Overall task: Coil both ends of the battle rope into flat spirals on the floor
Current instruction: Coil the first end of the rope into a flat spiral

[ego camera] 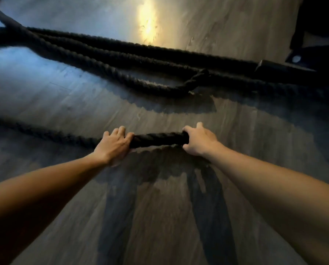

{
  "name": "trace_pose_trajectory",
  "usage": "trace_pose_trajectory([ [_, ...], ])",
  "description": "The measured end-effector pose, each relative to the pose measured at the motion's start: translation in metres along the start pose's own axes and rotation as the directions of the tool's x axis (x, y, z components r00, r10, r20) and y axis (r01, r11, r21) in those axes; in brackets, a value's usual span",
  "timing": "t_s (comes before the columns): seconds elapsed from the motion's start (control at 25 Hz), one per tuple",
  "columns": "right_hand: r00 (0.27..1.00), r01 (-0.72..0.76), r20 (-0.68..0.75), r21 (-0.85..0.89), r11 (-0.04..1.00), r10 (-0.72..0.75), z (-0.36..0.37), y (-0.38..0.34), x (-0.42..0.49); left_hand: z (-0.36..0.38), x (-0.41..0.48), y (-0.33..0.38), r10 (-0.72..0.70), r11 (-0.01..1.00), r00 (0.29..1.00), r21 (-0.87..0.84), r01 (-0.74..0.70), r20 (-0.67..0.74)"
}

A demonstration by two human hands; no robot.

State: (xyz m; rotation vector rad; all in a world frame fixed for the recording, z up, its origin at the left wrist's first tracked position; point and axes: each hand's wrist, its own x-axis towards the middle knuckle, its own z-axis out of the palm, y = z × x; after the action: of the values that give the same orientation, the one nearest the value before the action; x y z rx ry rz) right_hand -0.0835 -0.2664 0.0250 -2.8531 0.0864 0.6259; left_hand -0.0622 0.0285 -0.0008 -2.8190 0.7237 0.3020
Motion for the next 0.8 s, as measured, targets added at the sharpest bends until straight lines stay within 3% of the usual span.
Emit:
trace_pose_trajectory([
  [0.12, 0.997, -0.058, 0.050, -0.004, 0.998, 0.058, -0.003, 0.014, -0.020, -0.007, -0.014, 0.023, 0.081, 0.995, 0.996, -0.053, -0.083, -0.037],
  [0.2, 0.981, -0.160, 0.123, 0.089, 0.983, 0.149, -0.006, 0.021, -0.030, -0.017, -0.018, 0.041, 0.122, 0.989, 0.992, -0.083, -0.125, -0.040],
  [0.32, 0.927, -0.363, 0.244, 0.394, 0.844, 0.284, -0.004, 0.032, -0.046, -0.033, -0.023, 0.067, 0.164, 0.976, 0.986, -0.137, -0.167, -0.031],
  [0.44, 0.894, -0.446, 0.314, 0.572, 0.689, 0.319, 0.008, 0.042, -0.066, -0.041, -0.034, 0.087, 0.188, 0.968, 0.982, -0.166, -0.186, -0.004],
  [0.6, 0.898, -0.430, 0.313, 0.778, 0.458, 0.310, 0.009, 0.045, -0.080, -0.056, -0.042, 0.089, 0.233, 0.962, 0.972, -0.151, -0.227, 0.023],
  [0.72, 0.913, -0.354, 0.209, 0.833, 0.426, 0.349, -0.007, 0.034, -0.085, -0.076, -0.042, 0.083, 0.198, 0.953, 0.980, -0.235, -0.192, 0.003],
  [0.76, 0.909, -0.311, 0.158, 0.874, 0.373, 0.387, -0.008, 0.026, -0.085, -0.078, -0.046, 0.083, 0.179, 0.953, 0.984, -0.244, -0.178, -0.016],
  [0.8, 0.890, -0.268, 0.140, 0.931, 0.249, 0.433, -0.006, 0.019, -0.086, -0.078, -0.053, 0.085, 0.157, 0.956, 0.987, -0.245, -0.162, -0.038],
])
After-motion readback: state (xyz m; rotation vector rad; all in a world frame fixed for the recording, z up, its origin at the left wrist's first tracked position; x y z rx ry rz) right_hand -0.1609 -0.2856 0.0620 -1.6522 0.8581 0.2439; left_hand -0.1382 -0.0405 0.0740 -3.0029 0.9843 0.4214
